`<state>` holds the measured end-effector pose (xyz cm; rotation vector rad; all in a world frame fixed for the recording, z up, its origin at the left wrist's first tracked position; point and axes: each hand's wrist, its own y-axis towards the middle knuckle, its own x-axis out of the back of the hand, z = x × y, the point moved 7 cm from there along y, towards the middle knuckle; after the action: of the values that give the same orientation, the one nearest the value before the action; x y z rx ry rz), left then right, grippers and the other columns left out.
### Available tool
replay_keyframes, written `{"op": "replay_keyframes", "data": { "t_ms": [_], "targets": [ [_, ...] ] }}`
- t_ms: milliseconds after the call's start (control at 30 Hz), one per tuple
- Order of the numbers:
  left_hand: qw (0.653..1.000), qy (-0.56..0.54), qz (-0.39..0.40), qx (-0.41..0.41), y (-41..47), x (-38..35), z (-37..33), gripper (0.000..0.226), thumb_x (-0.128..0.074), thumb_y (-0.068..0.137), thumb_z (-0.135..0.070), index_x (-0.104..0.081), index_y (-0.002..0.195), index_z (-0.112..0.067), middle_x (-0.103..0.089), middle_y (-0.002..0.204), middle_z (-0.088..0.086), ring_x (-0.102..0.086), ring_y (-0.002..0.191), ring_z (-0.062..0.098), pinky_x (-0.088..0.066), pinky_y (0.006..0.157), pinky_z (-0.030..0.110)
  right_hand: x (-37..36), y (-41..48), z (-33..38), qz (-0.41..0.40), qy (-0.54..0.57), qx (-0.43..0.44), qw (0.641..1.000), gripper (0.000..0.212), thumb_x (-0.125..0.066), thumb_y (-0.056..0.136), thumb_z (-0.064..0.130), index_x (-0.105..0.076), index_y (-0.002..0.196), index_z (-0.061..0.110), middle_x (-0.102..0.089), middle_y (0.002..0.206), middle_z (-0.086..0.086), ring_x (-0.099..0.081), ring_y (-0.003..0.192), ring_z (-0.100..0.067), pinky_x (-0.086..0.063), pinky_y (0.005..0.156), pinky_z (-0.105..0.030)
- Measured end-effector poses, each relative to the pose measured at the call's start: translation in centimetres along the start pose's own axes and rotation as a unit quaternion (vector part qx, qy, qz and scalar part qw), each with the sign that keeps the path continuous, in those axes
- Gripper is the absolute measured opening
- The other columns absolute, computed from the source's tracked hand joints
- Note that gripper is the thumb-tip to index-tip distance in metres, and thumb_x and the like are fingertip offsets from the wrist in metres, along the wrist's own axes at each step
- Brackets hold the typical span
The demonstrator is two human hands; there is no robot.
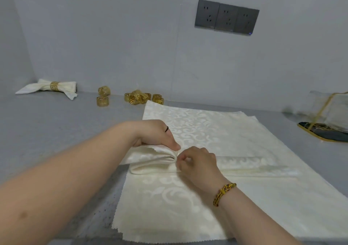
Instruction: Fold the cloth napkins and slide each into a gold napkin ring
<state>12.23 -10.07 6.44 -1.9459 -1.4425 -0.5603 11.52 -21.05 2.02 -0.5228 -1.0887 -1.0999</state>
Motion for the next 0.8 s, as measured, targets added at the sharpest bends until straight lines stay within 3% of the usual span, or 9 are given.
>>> {"op": "replay_keyframes", "data": {
  "t_ms": [67, 133, 200, 367, 433, 500, 600, 700, 800],
  "targets": [
    [1.0, -0.002, -0.003, 0.0, 0.7, -0.9, -0.2, 0.016, -0.071, 0.077, -0.028, -0.066, 0.073, -0.014, -0.064, 0.08, -0.003, -0.057, 0.073, 0.011, -0.046, 0.066, 0.02, 0.1, -0.3, -2.2, 0.03, 0.08, -0.018, 0.996, 0.019, -0.052, 0.088, 0.016, -0.069, 0.094, 0.022, -0.059, 0.094, 0.008, -0.053, 0.097, -0.011, -0.038, 0.085, -0.018],
    [1.0, 0.006, 0.002, -0.003, 1.5, -1.9, -0.7, 0.016, -0.071, 0.078, -0.028, -0.064, 0.07, -0.017, -0.061, 0.075, -0.005, -0.054, 0.068, 0.009, -0.044, 0.059, 0.018, 0.2, -0.5, -3.2, 0.058, 0.18, -0.025, 0.982, 0.021, -0.054, 0.087, 0.007, -0.067, 0.082, 0.024, -0.058, 0.082, 0.011, -0.055, 0.074, 0.004, -0.039, 0.069, -0.005],
    [1.0, 0.029, 0.01, 0.002, 2.2, -3.2, -0.9, 0.016, -0.07, 0.078, -0.028, -0.062, 0.071, -0.017, -0.056, 0.07, -0.006, -0.051, 0.064, 0.009, -0.04, 0.057, 0.018, 0.5, -0.6, -3.9, 0.062, 0.243, -0.031, 0.968, 0.028, -0.052, 0.087, 0.002, -0.062, 0.073, 0.025, -0.058, 0.076, 0.014, -0.053, 0.061, 0.011, -0.038, 0.062, -0.002],
    [0.996, 0.081, 0.031, 0.016, 2.7, -5.0, 0.1, 0.044, -0.054, 0.085, -0.05, -0.045, 0.056, -0.018, -0.039, 0.056, -0.004, -0.036, 0.051, 0.01, -0.029, 0.051, 0.021, 0.7, -0.8, -4.6, 0.062, 0.279, -0.035, 0.958, 0.037, -0.039, 0.086, -0.01, -0.063, 0.083, 0.017, -0.062, 0.082, 0.012, -0.054, 0.067, 0.016, -0.038, 0.064, 0.001],
    [0.997, 0.059, 0.036, 0.016, 2.2, -4.9, 0.5, 0.049, -0.037, 0.09, -0.056, -0.064, 0.075, -0.018, -0.056, 0.07, -0.006, -0.051, 0.065, 0.008, -0.039, 0.063, 0.018, 0.7, -1.0, -4.6, 0.059, 0.298, -0.037, 0.952, 0.04, -0.035, 0.086, -0.011, -0.063, 0.084, 0.018, -0.063, 0.087, 0.009, -0.056, 0.076, 0.012, -0.039, 0.07, -0.001],
    [0.997, -0.036, 0.059, 0.021, 1.5, -4.6, 1.1, 0.05, -0.029, 0.094, -0.051, -0.07, 0.091, -0.022, -0.066, 0.088, -0.008, -0.06, 0.083, 0.009, -0.044, 0.075, 0.015, 0.7, -1.0, -4.8, 0.049, 0.335, -0.049, 0.94, 0.038, -0.036, 0.089, -0.006, -0.061, 0.083, 0.021, -0.065, 0.086, 0.009, -0.057, 0.081, 0.005, -0.04, 0.075, -0.008],
    [0.993, -0.087, 0.075, 0.0, 0.9, -4.2, 2.1, 0.036, -0.03, 0.098, -0.04, -0.065, 0.1, -0.034, -0.062, 0.101, -0.016, -0.056, 0.094, 0.001, -0.041, 0.076, 0.003, 1.0, -0.9, -5.0, 0.044, 0.387, -0.077, 0.918, 0.023, -0.043, 0.094, 0.02, -0.063, 0.085, 0.024, -0.066, 0.082, 0.012, -0.056, 0.082, -0.003, -0.041, 0.075, -0.008],
    [0.987, -0.145, 0.054, -0.041, 1.2, -4.1, 2.7, 0.023, -0.05, 0.093, -0.028, -0.056, 0.115, -0.03, -0.057, 0.118, -0.009, -0.054, 0.109, 0.008, -0.041, 0.095, 0.019, 1.6, -0.7, -4.1, 0.078, 0.424, -0.057, 0.901, 0.031, -0.059, 0.073, 0.053, -0.064, 0.091, 0.028, -0.067, 0.089, 0.015, -0.059, 0.089, -0.002, -0.042, 0.08, -0.014],
    [0.971, -0.225, 0.031, -0.069, 1.5, -4.2, 2.9, 0.023, -0.049, 0.091, -0.002, -0.05, 0.107, -0.019, -0.068, 0.098, 0.0, -0.065, 0.087, 0.006, -0.051, 0.075, 0.012, 1.8, -1.3, -1.6, 0.119, 0.369, 0.029, 0.921, 0.05, -0.07, 0.053, 0.047, -0.053, 0.1, 0.039, -0.063, 0.095, 0.027, -0.057, 0.092, 0.015, -0.043, 0.077, -0.004]
  ]
}}
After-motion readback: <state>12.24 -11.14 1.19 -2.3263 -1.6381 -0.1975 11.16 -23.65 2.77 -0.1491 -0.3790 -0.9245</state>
